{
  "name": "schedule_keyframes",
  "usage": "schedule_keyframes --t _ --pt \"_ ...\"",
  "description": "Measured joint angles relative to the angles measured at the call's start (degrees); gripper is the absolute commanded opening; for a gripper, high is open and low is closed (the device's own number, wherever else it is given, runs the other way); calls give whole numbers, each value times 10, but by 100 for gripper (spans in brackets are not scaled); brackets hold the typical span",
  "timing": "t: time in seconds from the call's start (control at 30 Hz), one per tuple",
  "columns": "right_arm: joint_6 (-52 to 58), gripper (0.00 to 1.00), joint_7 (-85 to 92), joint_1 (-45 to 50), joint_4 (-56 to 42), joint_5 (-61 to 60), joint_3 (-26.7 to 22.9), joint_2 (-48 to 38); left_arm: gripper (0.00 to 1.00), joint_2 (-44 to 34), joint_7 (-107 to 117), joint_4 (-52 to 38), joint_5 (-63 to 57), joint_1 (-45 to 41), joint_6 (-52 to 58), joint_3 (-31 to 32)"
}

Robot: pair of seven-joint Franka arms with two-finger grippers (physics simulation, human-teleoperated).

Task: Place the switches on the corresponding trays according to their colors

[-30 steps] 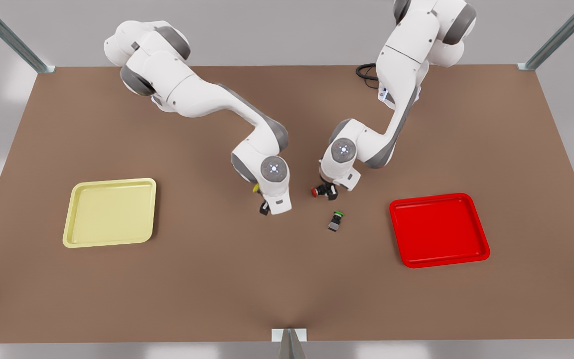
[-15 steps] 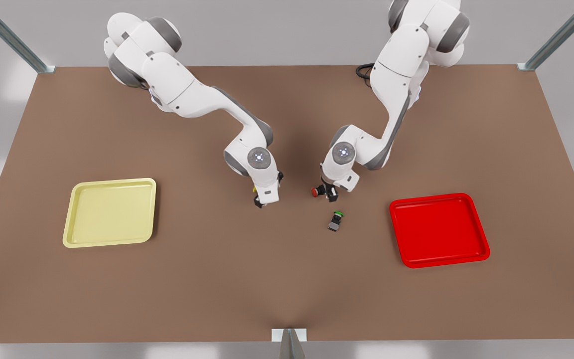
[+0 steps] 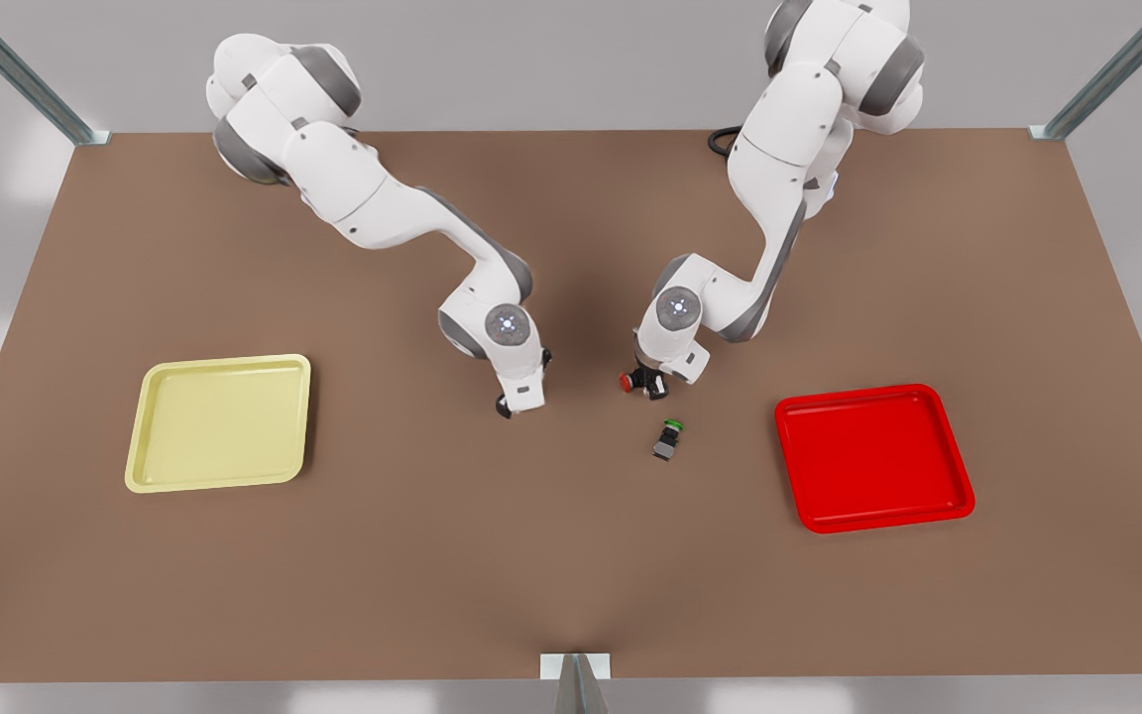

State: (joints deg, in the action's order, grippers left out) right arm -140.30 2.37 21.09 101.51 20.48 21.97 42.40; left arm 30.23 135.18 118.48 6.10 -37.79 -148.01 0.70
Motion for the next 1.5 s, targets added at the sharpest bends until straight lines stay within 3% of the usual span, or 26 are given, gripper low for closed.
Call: schedule_keyframes --t 0.1,0.37,0.77,0.97,1.13,1.5 --pt "3 99 -13 1 5 -1 0 0 60 1 0 1 0 0 0 0" --pt "5 87 -9 5 2 0 0 2 52 2 0 1 0 0 0 0" --pt "21 74 -21 17 -9 -1 1 4 53 2 0 1 4 0 0 0" --pt "26 62 -19 18 -13 0 0 2 53 -21 -20 0 4 1 33 -9" --pt "25 53 -20 18 -13 0 1 3 53 -63 -86 0 5 2 92 -59" --pt "25 51 -19 18 -13 0 0 2 52 -87 -307 1 13 5 154 -196"
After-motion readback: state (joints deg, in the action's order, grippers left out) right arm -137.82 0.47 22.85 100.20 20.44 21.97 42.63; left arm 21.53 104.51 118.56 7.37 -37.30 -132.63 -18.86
